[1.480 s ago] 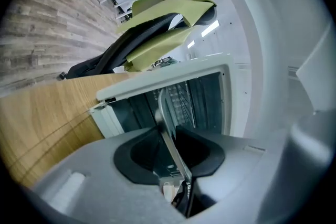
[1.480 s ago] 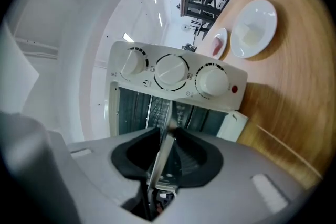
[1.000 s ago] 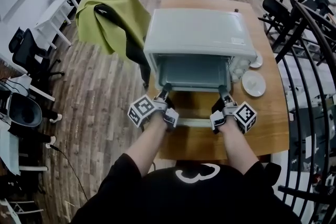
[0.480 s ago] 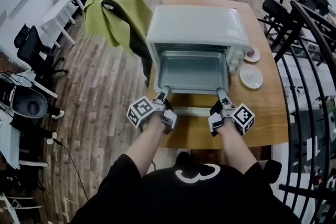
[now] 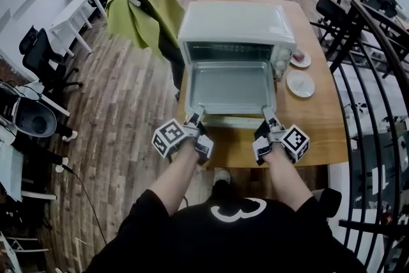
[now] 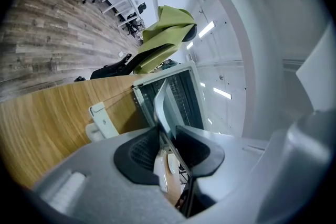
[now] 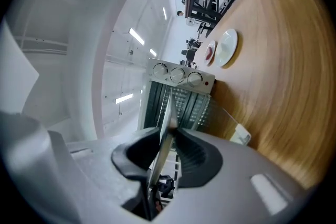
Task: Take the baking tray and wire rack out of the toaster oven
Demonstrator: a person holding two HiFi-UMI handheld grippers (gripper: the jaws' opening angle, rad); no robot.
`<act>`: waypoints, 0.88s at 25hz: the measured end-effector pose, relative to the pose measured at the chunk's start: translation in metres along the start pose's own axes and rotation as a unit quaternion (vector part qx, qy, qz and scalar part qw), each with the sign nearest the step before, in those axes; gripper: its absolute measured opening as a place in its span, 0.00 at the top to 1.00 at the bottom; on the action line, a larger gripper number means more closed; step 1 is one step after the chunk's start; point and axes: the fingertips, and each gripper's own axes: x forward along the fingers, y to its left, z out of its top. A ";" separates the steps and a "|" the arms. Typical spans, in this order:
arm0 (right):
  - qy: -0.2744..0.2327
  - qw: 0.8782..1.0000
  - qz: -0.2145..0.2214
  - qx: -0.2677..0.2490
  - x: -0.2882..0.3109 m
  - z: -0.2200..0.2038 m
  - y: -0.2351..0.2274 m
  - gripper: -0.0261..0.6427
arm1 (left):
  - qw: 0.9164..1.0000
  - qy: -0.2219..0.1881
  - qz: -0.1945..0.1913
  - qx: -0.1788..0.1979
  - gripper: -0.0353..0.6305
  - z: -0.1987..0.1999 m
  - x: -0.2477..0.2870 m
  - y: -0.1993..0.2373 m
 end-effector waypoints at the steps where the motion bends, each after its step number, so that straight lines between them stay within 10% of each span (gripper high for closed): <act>1: 0.000 1.000 0.002 0.000 -0.006 -0.001 0.001 0.81 | 1.000 0.000 0.000 0.001 0.79 -0.004 -0.005 -0.001; 22: -0.097 0.995 -0.018 -0.004 -0.199 0.081 -0.015 0.81 | 0.993 0.114 -0.022 0.028 0.78 -0.180 -0.030 -0.063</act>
